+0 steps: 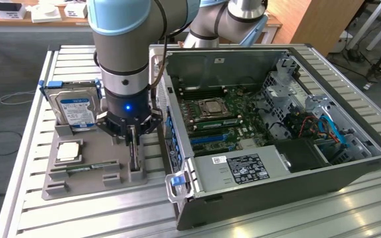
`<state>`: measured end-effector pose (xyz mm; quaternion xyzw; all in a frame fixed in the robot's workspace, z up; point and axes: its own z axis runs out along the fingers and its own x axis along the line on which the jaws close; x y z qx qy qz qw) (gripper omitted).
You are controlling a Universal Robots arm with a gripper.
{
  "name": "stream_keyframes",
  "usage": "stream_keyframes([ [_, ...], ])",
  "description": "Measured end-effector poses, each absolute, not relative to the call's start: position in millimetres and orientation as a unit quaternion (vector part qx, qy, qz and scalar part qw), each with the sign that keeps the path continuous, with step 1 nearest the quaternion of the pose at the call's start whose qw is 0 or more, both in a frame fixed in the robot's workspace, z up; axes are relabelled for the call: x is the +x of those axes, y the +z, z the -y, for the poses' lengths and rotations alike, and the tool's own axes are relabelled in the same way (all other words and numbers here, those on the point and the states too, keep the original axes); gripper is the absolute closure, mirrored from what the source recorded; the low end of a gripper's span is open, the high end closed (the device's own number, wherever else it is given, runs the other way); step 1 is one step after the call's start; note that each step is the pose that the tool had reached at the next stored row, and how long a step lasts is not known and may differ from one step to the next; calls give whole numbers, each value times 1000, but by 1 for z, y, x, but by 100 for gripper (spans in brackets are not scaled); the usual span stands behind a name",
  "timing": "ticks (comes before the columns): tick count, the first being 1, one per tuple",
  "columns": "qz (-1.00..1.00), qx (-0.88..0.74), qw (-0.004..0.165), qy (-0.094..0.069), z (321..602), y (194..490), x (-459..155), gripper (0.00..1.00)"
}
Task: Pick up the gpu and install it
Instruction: 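Pick up the gpu and move the gpu toward the slot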
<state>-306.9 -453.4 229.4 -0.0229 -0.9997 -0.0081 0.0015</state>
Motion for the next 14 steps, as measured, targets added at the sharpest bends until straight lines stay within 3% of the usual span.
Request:
stream_keyframes([
  [14, 1000, -23, 1, -8, 453, 239, -307, 73],
])
